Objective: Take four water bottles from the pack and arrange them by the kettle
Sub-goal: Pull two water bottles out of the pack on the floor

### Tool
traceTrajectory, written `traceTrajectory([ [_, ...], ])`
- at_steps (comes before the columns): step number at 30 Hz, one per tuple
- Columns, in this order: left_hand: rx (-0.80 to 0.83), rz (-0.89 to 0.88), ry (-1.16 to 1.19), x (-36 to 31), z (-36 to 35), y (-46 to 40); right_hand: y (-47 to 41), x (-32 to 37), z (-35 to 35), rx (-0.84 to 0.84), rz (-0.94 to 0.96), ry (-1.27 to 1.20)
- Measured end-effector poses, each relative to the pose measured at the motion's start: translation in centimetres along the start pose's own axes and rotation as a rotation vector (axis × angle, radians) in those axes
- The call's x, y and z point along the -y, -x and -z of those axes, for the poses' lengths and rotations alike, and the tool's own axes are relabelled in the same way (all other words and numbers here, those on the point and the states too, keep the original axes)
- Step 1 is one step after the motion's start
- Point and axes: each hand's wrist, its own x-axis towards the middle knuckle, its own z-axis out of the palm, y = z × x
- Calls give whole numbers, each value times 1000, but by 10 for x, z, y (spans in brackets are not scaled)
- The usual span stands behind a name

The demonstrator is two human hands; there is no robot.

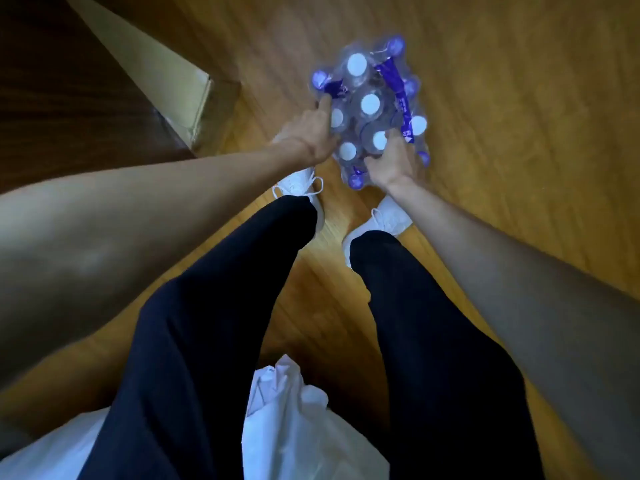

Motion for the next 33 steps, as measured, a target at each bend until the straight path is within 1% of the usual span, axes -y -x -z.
traceTrajectory([
  [1,4,-19,-24,-2,-1,-2,-3,1,1,-12,3,10],
  [3,-37,-35,-68,-5,-7,-12,-14,-1,-2,-76,3,31],
  [8,-159,-4,-164,-6,-20,-30,-35,4,-11,-114,4,64],
  [14,-232,1,-200,-11,-26,-43,-49,3,-16,-213,32,88],
  [23,-159,-9,-103,-15,-11,-33,-34,2,-10,-239,9,-102],
  [27,-148,-5,-75,-22,0,-18,-6,3,7,-265,23,-164],
  [30,-160,-9,-43,-29,13,4,23,5,21,-239,22,-159],
  [33,-154,2,-46,-37,31,34,54,14,37,-225,4,-210],
])
